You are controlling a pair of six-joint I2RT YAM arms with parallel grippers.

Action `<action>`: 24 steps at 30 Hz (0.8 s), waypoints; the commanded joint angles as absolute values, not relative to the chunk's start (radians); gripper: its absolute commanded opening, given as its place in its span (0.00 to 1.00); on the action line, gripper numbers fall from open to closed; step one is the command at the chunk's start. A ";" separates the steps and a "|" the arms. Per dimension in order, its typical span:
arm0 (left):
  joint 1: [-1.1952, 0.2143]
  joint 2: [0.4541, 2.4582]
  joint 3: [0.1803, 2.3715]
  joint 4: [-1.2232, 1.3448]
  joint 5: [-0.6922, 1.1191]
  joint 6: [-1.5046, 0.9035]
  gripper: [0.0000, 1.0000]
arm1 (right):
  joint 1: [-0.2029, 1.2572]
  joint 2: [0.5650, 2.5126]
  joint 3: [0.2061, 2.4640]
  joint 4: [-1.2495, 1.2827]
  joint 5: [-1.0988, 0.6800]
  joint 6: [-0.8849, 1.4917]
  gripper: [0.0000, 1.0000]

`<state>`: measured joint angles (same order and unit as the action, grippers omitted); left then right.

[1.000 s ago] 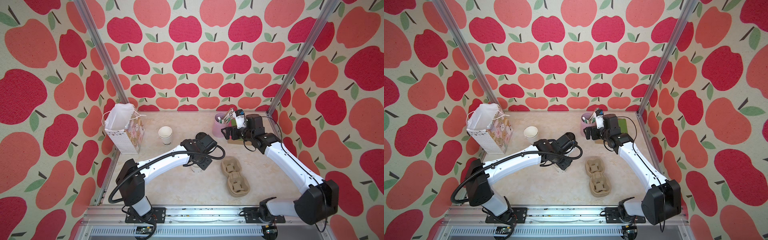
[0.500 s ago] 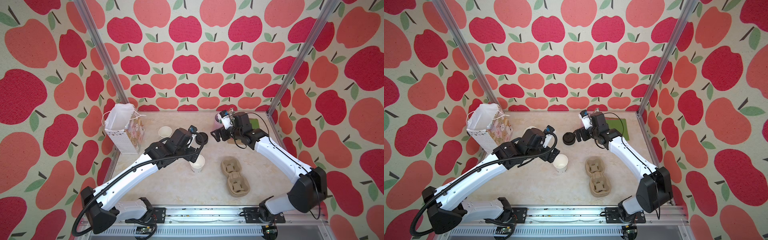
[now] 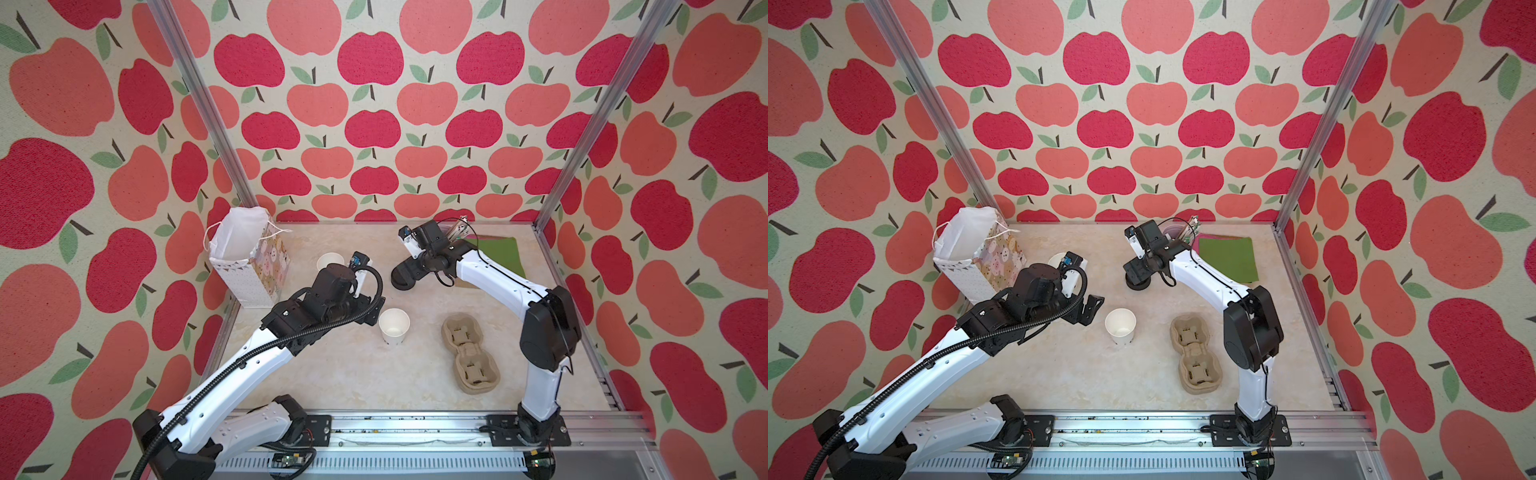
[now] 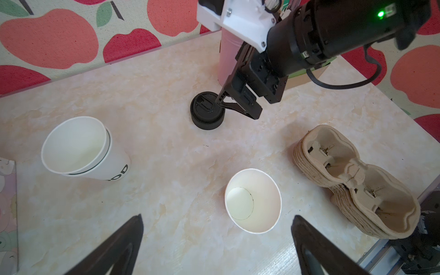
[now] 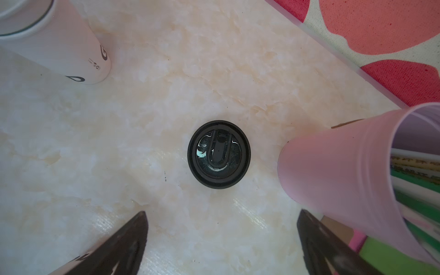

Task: Pack a coffee takeout order
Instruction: Place the coffee cup at the center of the table.

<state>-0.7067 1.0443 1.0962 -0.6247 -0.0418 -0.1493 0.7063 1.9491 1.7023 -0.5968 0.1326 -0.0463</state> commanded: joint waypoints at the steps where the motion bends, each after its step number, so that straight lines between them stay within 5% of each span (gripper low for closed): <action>1: -0.693 1.041 1.075 -0.596 -0.006 -0.171 0.99 | 0.707 2.034 1.812 -0.730 0.169 -0.007 0.99; 24: -0.675 1.083 1.047 -0.552 0.046 -0.190 0.99 | 0.718 2.328 2.076 -0.828 0.156 -0.003 0.85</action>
<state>-0.6807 1.0794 1.0550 -0.5713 0.0349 -0.1680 0.7136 2.2944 2.0319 -0.7944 0.1635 -0.0177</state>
